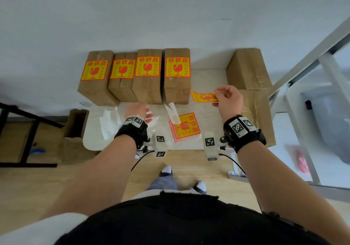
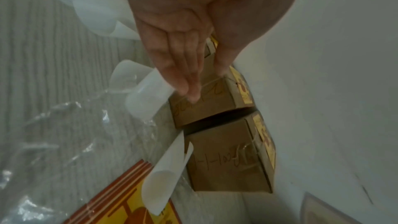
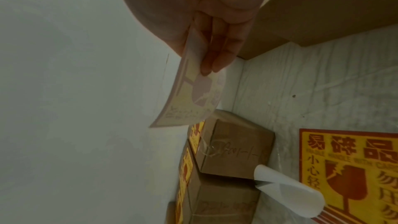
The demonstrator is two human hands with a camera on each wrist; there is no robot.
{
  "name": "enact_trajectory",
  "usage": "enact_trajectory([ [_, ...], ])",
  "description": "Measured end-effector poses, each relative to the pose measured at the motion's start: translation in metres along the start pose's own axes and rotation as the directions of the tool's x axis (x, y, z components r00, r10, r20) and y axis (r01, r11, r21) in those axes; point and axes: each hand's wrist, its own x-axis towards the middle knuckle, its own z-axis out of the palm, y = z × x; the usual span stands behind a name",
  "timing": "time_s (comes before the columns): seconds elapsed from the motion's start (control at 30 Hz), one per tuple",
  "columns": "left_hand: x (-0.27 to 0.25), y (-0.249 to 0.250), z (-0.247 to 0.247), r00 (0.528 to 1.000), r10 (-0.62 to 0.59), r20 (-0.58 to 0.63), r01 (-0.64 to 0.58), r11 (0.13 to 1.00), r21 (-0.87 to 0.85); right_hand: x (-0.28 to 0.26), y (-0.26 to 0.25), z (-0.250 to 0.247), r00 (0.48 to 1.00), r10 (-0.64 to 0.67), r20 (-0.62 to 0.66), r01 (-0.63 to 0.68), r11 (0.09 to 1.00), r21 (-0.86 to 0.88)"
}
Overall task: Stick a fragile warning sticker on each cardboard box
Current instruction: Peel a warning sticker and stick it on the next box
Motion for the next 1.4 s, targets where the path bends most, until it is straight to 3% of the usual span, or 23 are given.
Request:
enact_trajectory([
  [0.2, -0.006, 0.009, 0.021, 0.972, 0.027, 0.233, -0.019, 0.999, -0.038, -0.006, 0.005, 0.001, 0.994, -0.083, 0.068, 0.094, 0.977, -0.190],
  [0.3, -0.021, 0.017, 0.042, 0.943, 0.095, 0.319, -0.115, 0.992, 0.046, -0.008, 0.003, -0.005, 0.990, -0.093, 0.107, 0.115, 0.970, -0.215],
  [0.4, -0.041, 0.028, 0.066, 0.898, 0.111, 0.425, -0.137, 0.990, 0.031, -0.008, 0.002, -0.013, 0.984, -0.132, 0.118, 0.156, 0.962, -0.224],
  [0.53, -0.063, 0.037, 0.098, 0.868, 0.157, 0.471, -0.222, 0.971, 0.087, -0.006, 0.003, -0.034, 0.977, -0.186, 0.099, 0.203, 0.957, -0.206],
  [0.67, -0.075, 0.037, 0.131, 0.866, 0.209, 0.454, -0.303, 0.942, 0.145, -0.003, 0.005, -0.064, 0.982, -0.188, -0.006, 0.183, 0.964, -0.192],
  [0.73, -0.082, 0.033, 0.149, 0.839, 0.230, 0.492, -0.339, 0.930, 0.143, -0.002, 0.010, -0.082, 0.981, -0.162, -0.106, 0.139, 0.971, -0.193],
  [0.87, -0.096, 0.014, 0.188, 0.795, 0.253, 0.551, -0.402, 0.900, 0.168, 0.000, 0.022, -0.119, 0.970, -0.005, -0.242, -0.058, 0.966, -0.251],
  [0.93, -0.101, 0.004, 0.204, 0.808, 0.231, 0.542, -0.385, 0.904, 0.187, 0.001, 0.028, -0.134, 0.966, 0.043, -0.256, -0.125, 0.942, -0.313],
  [1.17, -0.105, -0.022, 0.246, 0.898, 0.132, 0.419, -0.239, 0.948, 0.212, 0.009, 0.040, -0.162, 0.965, -0.024, -0.260, -0.087, 0.910, -0.406],
  [1.4, -0.101, -0.025, 0.263, 0.937, 0.146, 0.318, -0.232, 0.939, 0.252, 0.025, 0.049, -0.166, 0.981, -0.017, -0.191, -0.074, 0.886, -0.458],
])
